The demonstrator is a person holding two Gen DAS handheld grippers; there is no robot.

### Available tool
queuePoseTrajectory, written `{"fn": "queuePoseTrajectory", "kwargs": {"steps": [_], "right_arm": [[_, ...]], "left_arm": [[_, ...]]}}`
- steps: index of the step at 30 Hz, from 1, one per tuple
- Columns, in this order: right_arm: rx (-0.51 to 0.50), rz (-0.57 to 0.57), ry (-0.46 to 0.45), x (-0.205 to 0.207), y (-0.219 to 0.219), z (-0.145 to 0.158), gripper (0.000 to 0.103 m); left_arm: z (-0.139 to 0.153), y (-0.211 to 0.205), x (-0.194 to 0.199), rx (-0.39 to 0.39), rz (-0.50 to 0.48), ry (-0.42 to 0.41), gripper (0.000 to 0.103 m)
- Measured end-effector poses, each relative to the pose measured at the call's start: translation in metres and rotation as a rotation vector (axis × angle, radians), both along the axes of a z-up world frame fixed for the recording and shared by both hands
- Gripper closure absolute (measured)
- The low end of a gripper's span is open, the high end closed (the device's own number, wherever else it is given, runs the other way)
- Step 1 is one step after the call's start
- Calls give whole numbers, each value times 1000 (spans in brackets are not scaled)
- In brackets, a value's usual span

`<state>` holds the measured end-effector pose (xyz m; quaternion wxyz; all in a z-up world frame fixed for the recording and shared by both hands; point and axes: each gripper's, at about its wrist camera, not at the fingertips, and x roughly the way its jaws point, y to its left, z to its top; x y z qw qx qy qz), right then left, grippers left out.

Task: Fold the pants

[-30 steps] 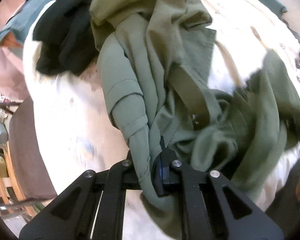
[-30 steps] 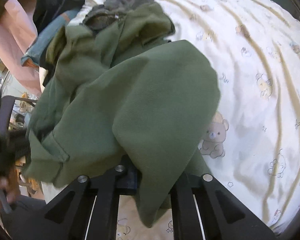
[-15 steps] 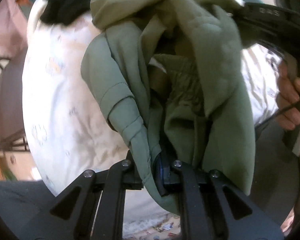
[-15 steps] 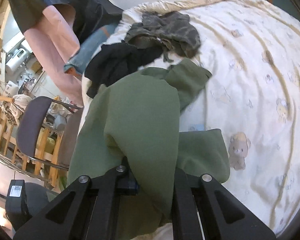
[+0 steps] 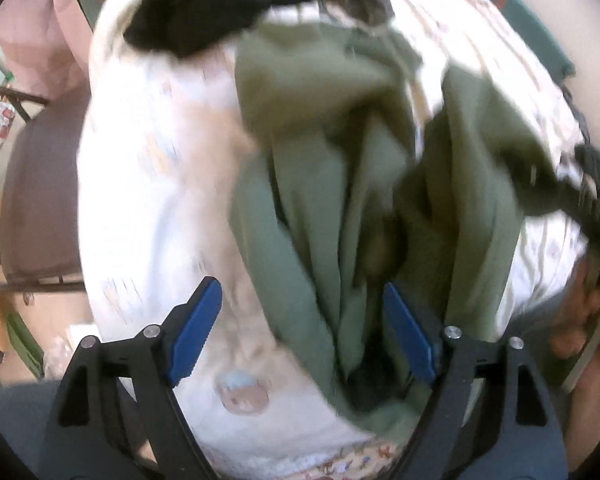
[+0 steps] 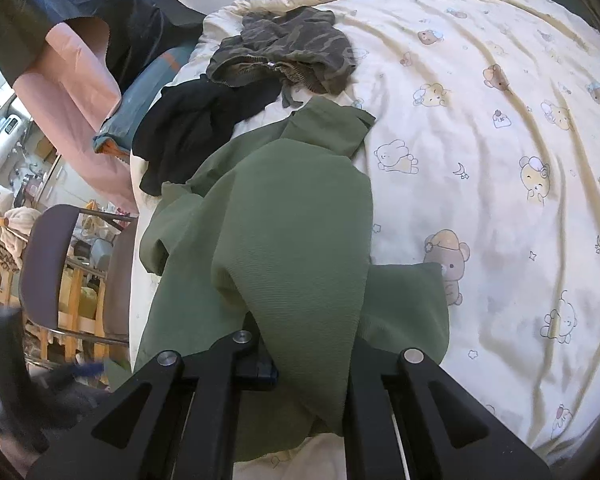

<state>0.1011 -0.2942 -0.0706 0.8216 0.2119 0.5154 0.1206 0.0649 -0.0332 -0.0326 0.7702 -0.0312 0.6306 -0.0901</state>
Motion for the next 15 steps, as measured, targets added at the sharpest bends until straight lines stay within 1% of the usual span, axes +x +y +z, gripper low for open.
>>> {"fn": "queuePoseTrajectory", "kwargs": {"steps": [1, 2, 4, 5, 7, 9, 10, 11, 13, 15], "right_arm": [[-2, 1, -2, -1, 1, 0, 96], [-2, 1, -5, -1, 0, 1, 96], [-6, 0, -8, -1, 1, 1, 96], [-5, -3, -9, -2, 0, 2, 96], [-2, -2, -10, -4, 0, 2, 96], [-13, 1, -13, -5, 0, 2, 96], [-20, 3, -13, -6, -1, 3, 96], [-26, 5, -12, -7, -1, 3, 96], [-31, 3, -7, -7, -2, 2, 96], [-34, -2, -4, -7, -4, 1, 96]], "left_arm": [[3, 2, 10, -8, 13, -12, 21], [7, 2, 31, -17, 33, -21, 18], [6, -1, 60, -40, 59, -27, 17], [3, -9, 79, -46, 59, -24, 17], [-9, -24, 109, -27, 58, -18, 17], [-28, -42, 141, 20, 31, 1, 16], [-43, -49, 148, 47, 22, 12, 16], [-60, -59, 158, 109, 5, 38, 16], [-82, -73, 158, 178, -16, 69, 16], [-112, -85, 164, 240, -61, 119, 15]]}}
